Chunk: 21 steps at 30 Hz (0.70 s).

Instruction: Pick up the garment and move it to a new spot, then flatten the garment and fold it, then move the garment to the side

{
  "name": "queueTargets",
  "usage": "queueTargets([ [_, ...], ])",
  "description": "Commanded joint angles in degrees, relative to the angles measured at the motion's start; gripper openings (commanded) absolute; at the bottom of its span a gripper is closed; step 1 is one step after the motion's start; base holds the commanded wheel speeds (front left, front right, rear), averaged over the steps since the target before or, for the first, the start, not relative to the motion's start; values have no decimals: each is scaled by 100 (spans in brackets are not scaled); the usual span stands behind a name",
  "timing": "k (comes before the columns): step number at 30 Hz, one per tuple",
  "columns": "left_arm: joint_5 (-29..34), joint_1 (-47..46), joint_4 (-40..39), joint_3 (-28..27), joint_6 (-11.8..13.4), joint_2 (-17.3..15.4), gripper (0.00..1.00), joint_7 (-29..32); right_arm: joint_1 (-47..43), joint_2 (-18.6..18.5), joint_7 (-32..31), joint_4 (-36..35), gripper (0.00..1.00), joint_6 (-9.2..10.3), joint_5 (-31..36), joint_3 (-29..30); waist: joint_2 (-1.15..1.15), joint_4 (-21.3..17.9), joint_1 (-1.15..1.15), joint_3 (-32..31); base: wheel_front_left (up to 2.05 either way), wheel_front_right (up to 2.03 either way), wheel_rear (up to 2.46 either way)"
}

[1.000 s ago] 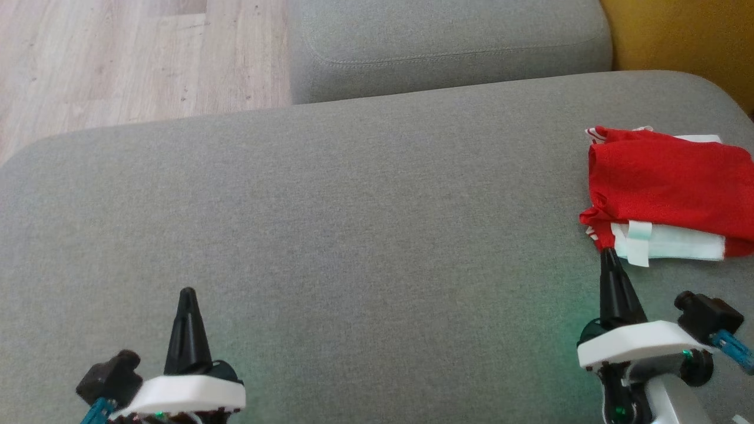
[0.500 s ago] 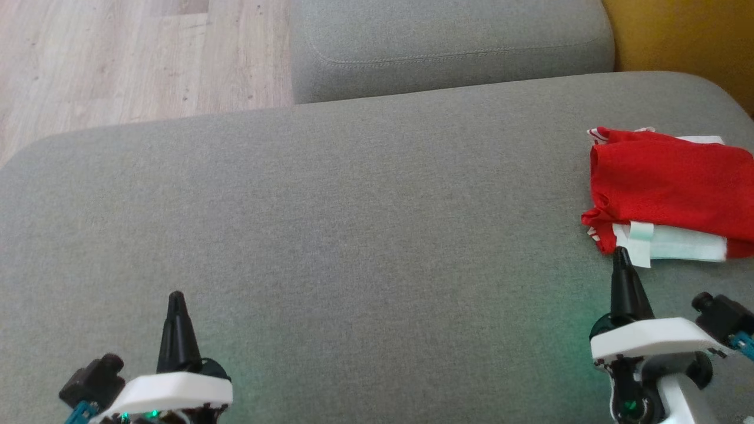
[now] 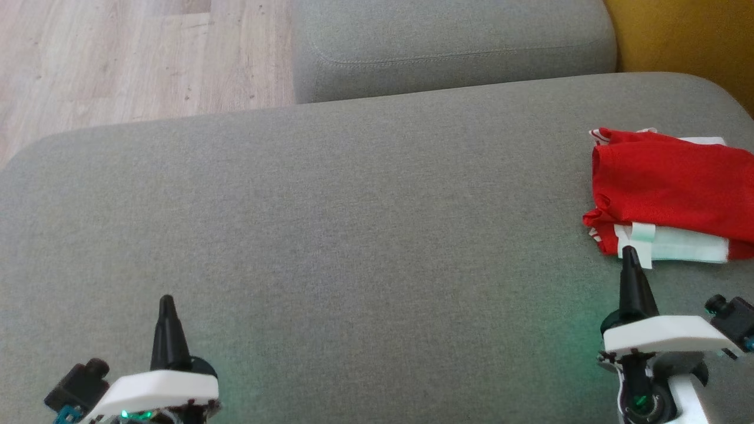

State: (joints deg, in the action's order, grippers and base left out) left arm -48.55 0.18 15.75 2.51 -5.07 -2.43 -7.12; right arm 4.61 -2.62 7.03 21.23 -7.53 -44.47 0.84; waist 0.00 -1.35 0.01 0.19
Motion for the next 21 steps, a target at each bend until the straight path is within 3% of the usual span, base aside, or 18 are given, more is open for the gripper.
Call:
queueTargets([
  [1,-146,-351,-187,-141,-25,-17,0,35,235,-14,-48,-229,0,2,-166,7,0,2,0,0,0,0,0],
  [21,-1274,-427,-182,-345,-83,-24,0,390,214,-17,-397,-360,0,2,-1398,157,0,38,0,0,0,0,0],
])
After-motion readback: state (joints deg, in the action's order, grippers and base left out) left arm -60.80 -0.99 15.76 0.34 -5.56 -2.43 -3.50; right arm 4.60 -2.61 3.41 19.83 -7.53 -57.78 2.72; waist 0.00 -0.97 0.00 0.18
